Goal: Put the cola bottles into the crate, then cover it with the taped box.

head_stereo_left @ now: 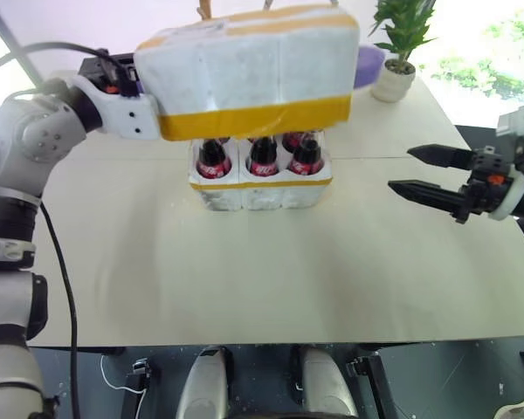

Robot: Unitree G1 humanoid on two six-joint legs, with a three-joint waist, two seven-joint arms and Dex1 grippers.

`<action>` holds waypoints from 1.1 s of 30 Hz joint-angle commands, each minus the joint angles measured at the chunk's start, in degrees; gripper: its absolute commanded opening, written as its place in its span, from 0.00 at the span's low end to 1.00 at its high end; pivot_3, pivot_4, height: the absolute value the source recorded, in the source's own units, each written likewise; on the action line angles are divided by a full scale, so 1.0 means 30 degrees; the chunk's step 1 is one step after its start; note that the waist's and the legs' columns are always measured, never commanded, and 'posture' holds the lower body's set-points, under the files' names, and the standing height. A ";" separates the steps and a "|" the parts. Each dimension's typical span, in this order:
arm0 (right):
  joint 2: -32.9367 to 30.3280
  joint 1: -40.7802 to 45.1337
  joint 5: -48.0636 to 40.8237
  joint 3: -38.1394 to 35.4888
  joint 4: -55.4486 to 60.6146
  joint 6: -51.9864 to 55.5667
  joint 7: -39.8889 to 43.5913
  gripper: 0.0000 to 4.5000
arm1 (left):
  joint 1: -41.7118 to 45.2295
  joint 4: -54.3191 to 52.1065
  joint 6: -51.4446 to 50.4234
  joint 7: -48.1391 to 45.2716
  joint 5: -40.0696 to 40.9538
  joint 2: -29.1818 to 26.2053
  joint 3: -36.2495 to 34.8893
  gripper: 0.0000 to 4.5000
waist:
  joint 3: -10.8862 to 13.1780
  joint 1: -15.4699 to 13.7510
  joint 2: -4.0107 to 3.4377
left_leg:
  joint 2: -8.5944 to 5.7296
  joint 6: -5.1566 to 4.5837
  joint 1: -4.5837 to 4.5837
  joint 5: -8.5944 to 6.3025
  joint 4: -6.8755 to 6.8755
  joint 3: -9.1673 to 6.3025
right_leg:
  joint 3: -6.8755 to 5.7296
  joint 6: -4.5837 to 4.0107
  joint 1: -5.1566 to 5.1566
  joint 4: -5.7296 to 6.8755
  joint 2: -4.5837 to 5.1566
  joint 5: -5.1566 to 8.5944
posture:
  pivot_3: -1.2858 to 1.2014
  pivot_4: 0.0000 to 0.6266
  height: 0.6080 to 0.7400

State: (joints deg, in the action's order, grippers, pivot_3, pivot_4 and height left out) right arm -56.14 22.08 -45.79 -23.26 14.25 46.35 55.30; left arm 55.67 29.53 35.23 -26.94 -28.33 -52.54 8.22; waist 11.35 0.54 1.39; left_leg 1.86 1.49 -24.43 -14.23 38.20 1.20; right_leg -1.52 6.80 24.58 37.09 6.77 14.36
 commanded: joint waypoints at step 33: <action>0.1818 0.0925 -0.1498 0.0587 -0.0056 -0.0152 -0.1977 1.00 | -0.1690 -0.7237 -0.4181 0.2206 -0.1306 -0.0790 -0.1674 0.07 | -0.0003 -0.0042 0.0003 | -0.0003 -0.0001 0.0006 0.0000 0.0007 -0.0011 | -0.0002 0.0000 -0.0018 -0.0001 0.0000 -0.0001 | 0.52 0.24 0.97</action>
State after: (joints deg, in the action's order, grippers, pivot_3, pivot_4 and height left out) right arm -50.60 24.02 -50.22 -20.50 13.89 47.08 48.96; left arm 49.37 10.15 23.81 -20.41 -34.36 -54.64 5.92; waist 11.34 0.41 1.40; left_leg 1.85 1.49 -24.42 -14.23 38.22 1.16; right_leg -1.52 6.80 24.53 37.09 6.77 14.36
